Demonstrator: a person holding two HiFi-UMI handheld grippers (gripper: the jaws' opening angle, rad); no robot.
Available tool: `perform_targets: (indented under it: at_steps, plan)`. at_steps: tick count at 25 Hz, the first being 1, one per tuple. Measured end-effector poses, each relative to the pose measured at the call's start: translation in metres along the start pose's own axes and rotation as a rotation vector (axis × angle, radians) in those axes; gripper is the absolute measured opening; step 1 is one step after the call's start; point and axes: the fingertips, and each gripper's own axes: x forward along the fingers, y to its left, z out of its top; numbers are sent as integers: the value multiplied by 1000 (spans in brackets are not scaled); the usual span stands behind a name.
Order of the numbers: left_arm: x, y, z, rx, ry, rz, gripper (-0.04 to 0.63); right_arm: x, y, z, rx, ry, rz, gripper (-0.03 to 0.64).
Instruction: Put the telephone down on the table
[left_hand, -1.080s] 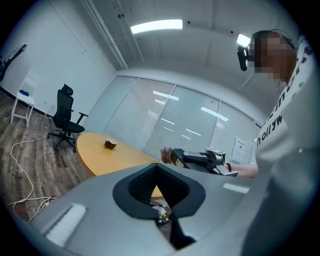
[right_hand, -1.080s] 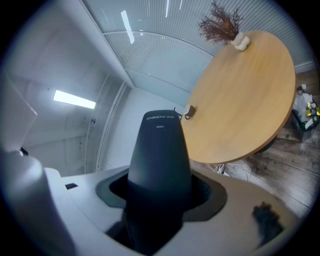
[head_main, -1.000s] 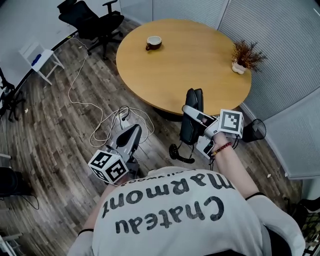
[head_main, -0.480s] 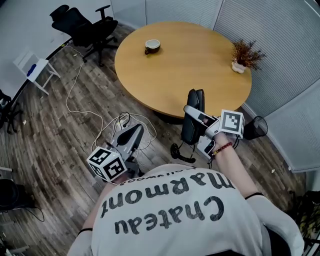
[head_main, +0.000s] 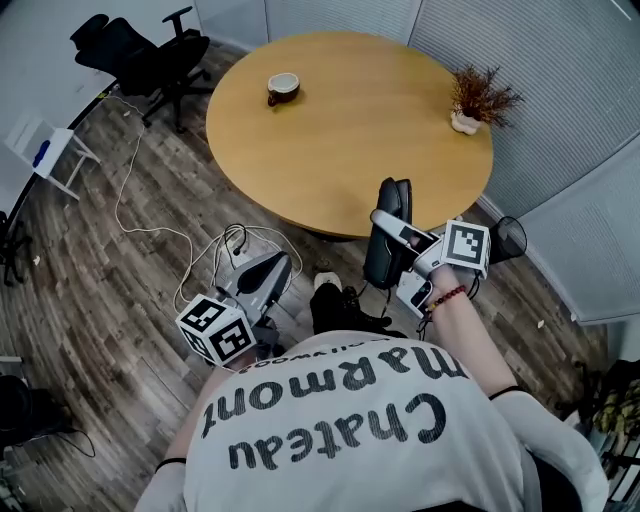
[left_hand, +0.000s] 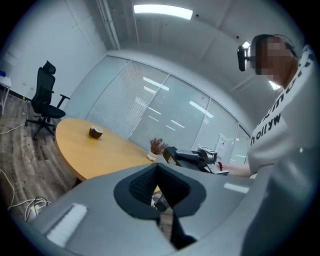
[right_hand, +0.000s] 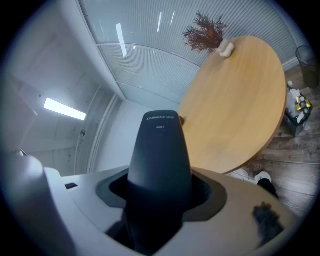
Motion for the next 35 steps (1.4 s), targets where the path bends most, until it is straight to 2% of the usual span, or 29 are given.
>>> perform_targets:
  at_steps: [3,7,12,16,23,26,31,35]
  plan:
    - [1,-2,-3,0,-4,-4,-5,0,-4,0,-12,-4,5,296]
    - [2,8,-4,17,-34,27,-6,6,-19,4,-30,0,28,295]
    - [58,81,52,27,-30,90,-6,83,-18,79,-35,46,48,296]
    - [96,105,71,26,-6,92,-6,115,-18,113,1,66,89,295]
    - [162,139,82,20,79,63,-7,152,-49,168,44,72,33,295]
    - [190,164,88,23,93,63,-8,172,-62,192,44,77,34,295]
    - [240,215,91,-19,138,61,-8,202,-97,234,67,70,-10,295]
    - [284,239,100,-4,157,46,-8,219,-118,263,8,96,-59,295]
